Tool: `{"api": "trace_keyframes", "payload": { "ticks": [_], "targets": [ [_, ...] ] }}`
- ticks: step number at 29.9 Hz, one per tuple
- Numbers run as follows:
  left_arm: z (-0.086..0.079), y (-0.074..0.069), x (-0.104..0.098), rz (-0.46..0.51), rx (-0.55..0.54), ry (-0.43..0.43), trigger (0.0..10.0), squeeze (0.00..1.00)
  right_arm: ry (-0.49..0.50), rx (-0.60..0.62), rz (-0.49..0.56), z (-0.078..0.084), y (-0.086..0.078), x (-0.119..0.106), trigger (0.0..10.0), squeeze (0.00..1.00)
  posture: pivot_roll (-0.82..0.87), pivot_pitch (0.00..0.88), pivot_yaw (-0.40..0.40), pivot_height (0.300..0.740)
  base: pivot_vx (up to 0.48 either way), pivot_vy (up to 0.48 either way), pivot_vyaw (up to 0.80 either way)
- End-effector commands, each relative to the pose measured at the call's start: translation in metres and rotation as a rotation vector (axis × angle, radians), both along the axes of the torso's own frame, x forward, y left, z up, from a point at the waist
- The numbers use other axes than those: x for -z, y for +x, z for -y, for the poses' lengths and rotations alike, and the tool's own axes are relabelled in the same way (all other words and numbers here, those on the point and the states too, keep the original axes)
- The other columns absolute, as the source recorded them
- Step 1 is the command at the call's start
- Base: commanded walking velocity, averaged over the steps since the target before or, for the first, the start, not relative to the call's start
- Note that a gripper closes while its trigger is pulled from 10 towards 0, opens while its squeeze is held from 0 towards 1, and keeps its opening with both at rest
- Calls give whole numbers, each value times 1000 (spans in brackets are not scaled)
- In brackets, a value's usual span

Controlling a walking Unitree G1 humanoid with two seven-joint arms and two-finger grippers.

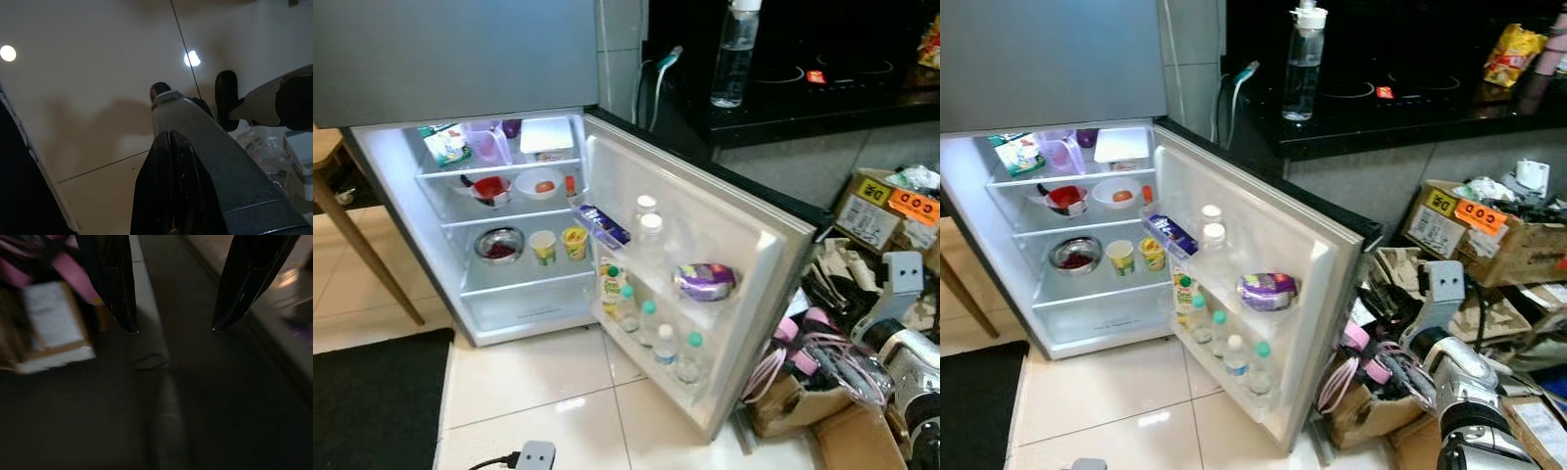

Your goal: Restocking fridge

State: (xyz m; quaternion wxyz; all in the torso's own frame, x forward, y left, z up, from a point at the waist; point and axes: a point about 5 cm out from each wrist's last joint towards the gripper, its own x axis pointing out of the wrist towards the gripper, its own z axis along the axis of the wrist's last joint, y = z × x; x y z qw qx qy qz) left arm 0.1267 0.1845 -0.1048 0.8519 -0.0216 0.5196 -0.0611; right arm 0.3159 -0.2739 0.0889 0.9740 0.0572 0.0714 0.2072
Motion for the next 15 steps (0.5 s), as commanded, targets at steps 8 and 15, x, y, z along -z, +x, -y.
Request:
{"api": "trace_keyframes", "payload": {
  "ticks": [8, 15],
  "targets": [
    [2, -11, 4, -43, 10, -2, 10000, 0, -17, -490, -84, -35, -17, 10, 10000, 0, -103, 0, -11, 740, 0, 0, 0],
    [2, -11, 4, -44, 15, -1, 10000, 0, -201, -376, -239, -11, -25, 27, 10000, 0, -103, 0, -12, 740, 0, 0, 0]
  ]
}}
